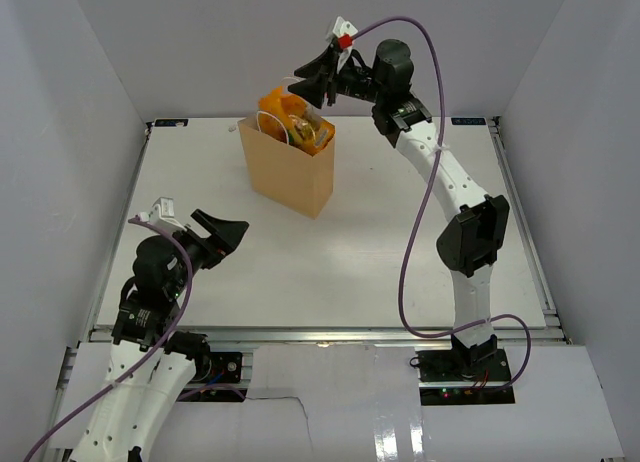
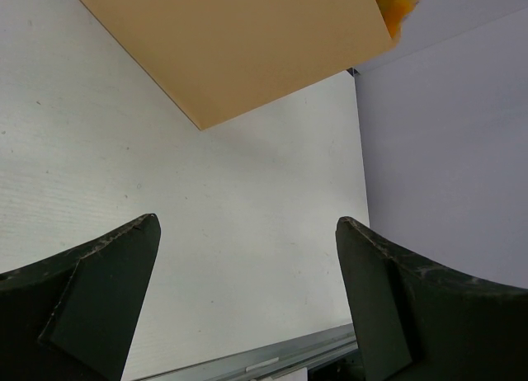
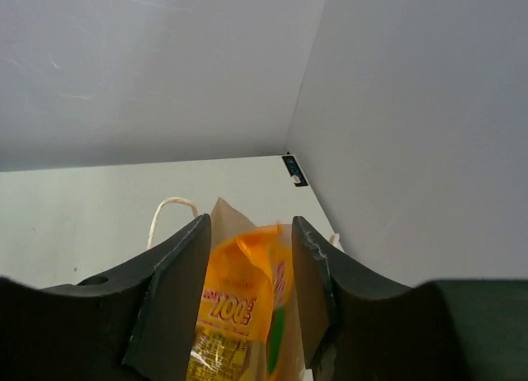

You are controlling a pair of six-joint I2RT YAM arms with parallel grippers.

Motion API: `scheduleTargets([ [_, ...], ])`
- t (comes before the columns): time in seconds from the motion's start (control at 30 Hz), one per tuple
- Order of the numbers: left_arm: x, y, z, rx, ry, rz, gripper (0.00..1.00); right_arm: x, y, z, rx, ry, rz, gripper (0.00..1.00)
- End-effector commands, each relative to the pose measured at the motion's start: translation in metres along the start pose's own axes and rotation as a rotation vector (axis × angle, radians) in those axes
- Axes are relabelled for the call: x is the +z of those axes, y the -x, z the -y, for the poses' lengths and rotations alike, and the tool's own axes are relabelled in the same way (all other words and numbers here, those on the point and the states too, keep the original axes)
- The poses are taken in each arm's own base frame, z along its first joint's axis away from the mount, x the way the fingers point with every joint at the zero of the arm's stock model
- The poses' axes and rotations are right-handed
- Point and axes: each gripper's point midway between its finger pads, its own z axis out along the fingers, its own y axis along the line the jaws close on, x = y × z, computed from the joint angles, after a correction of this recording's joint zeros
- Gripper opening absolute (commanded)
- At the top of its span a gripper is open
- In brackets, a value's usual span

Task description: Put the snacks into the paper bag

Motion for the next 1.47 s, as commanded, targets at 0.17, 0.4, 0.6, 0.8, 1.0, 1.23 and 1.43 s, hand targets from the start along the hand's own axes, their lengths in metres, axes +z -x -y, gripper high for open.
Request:
scheduleTargets([
  [0.17,0.001,0.009,0.010,0.030,-0.025,0.018,0.98,-0.017,0.048,0.005,-0.123,-0.071,0.060,0.61],
  [0.4,-0.001,0.021,0.020,0.107,-0.036,0.034,0.98,-0.094,0.035,-0.005,0.068,-0.240,-0.150,0.90],
  [0.6,-0.001,0.024,0.013,0.189,0.024,0.003,0.98,-0.259,-0.093,-0.015,0.181,-0.593,-0.627,0.90],
  [0.8,-0.005,0.026,0.005,0.247,0.070,-0.003,0.98,-0.391,-0.141,-0.055,0.266,-0.977,-0.774,0.90],
  [1.0,-0.002,0.018,0.007,0.254,0.047,-0.042,0.98,-0.425,-0.136,-0.094,0.315,-1.119,-0.731,0.90],
  [1.23,-0.006,0.018,0.015,0.252,0.009,-0.043,0.98,-0.434,-0.100,-0.103,0.251,-1.185,-0.676,0.90],
  [1.43,-0.010,0.023,0.026,0.243,-0.018,-0.031,0.98,-0.432,-0.082,-0.103,0.215,-1.188,-0.631,0.90],
])
